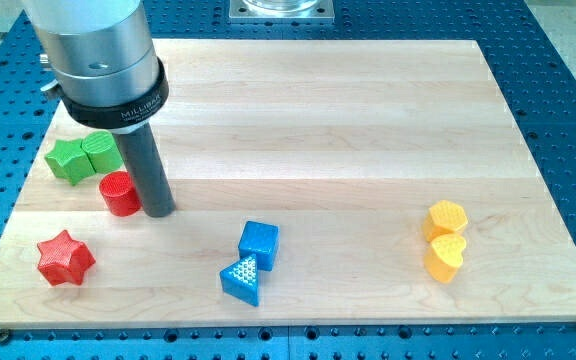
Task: Move the red circle to the top left of the red star
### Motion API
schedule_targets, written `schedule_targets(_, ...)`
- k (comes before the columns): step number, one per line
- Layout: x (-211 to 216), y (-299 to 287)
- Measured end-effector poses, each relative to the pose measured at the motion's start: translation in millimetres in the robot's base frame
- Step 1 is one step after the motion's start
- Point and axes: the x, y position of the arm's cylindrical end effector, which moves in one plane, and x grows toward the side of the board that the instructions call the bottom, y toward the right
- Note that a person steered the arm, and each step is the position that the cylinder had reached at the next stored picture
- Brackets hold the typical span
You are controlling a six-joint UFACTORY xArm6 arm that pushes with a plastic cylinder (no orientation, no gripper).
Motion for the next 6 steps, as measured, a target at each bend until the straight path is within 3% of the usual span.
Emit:
schedule_targets(1,0.0,0.2)
schedule_targets(2,-34.4,29.6)
schedule_targets(3,-42.9,5.0)
schedule_targets(5,12.4,-70.3)
schedule_targets(6,6.3,-58.1)
